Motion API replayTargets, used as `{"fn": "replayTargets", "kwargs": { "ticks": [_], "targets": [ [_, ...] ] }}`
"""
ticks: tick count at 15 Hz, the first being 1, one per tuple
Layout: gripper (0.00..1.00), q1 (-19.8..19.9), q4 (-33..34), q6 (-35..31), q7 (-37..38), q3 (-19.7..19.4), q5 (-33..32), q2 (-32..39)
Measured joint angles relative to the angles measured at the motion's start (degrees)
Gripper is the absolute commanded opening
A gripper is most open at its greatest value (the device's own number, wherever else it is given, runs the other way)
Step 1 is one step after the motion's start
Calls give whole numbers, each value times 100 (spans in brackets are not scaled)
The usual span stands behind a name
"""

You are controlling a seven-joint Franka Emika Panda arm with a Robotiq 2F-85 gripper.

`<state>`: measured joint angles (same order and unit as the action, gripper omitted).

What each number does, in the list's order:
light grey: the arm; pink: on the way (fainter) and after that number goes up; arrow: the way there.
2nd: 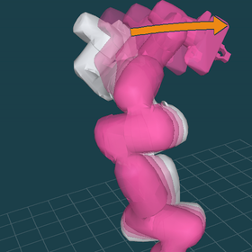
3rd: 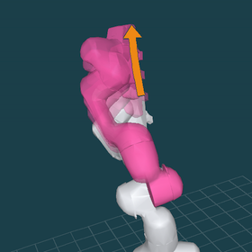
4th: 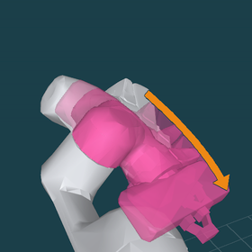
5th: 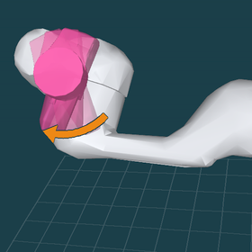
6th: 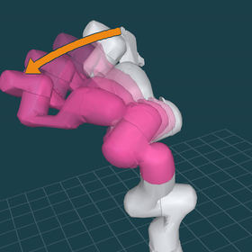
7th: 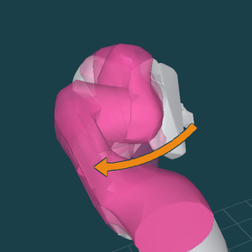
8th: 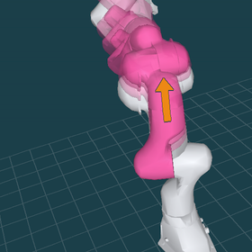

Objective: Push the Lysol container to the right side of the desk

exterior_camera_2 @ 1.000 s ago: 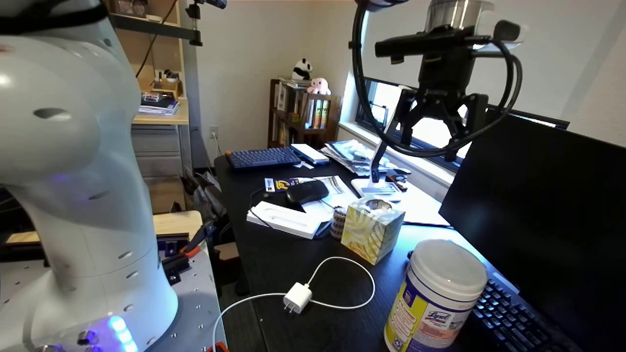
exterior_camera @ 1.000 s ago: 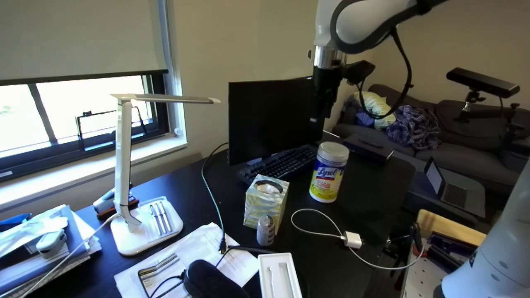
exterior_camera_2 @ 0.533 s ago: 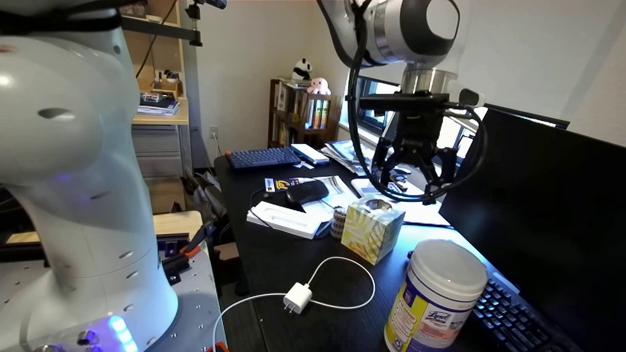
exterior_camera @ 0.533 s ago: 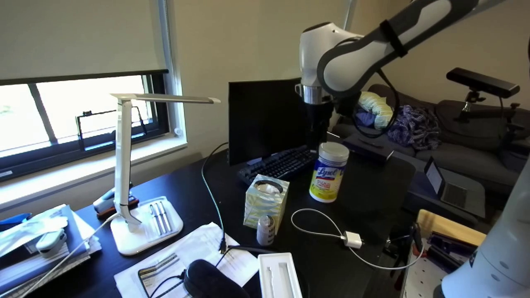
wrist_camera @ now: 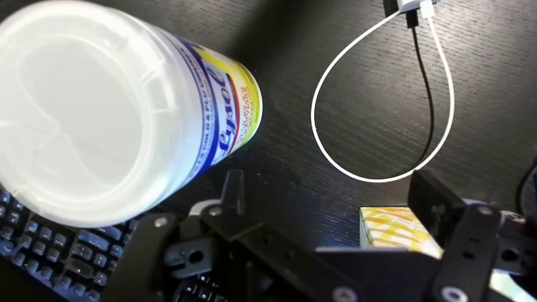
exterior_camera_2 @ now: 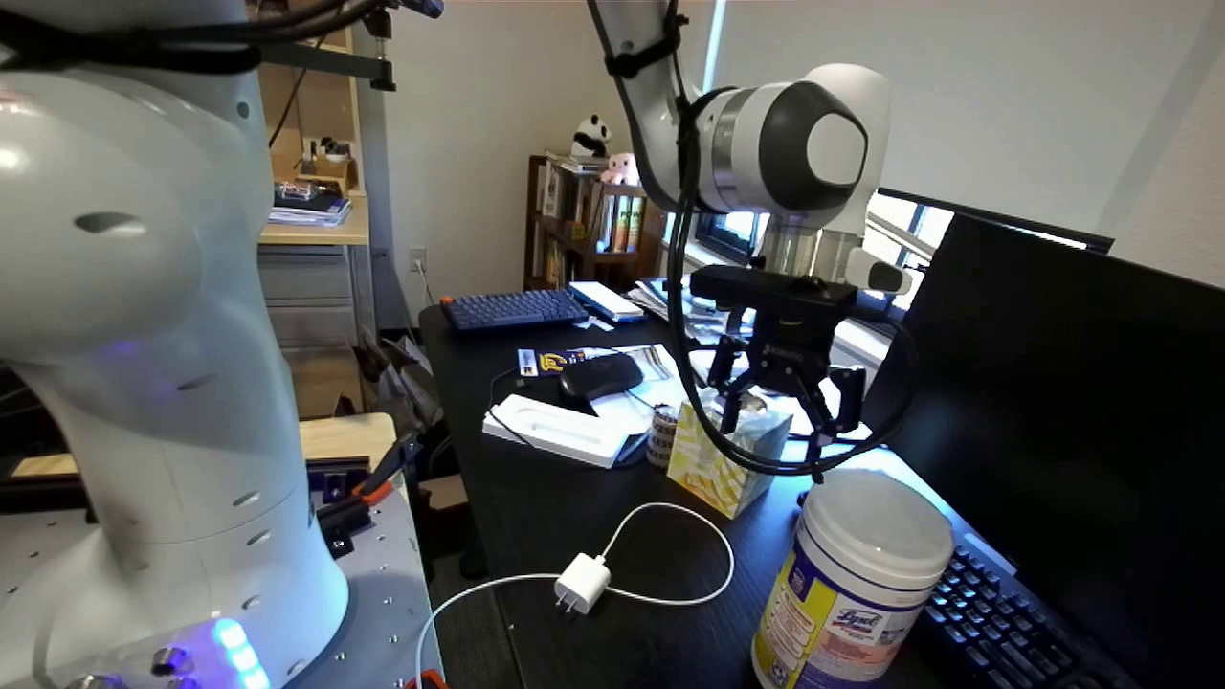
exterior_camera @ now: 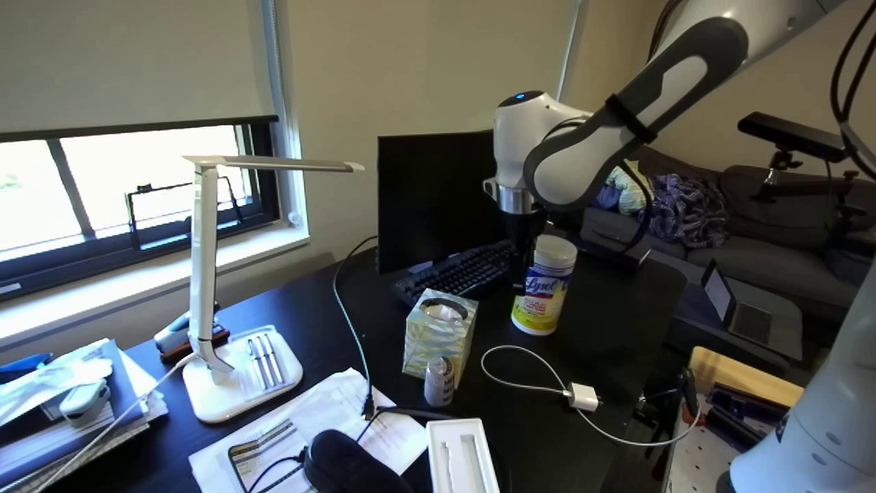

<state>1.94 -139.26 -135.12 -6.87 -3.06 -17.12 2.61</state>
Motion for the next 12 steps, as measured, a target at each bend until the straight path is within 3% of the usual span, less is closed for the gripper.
{"fn": "replayTargets", "kwargs": {
  "ticks": [3, 12],
  "targets": [
    [100, -3, -88, -303, -73, 16, -167, 58],
    [100, 10, -105, -320, -299, 1, -170, 57]
  ]
}}
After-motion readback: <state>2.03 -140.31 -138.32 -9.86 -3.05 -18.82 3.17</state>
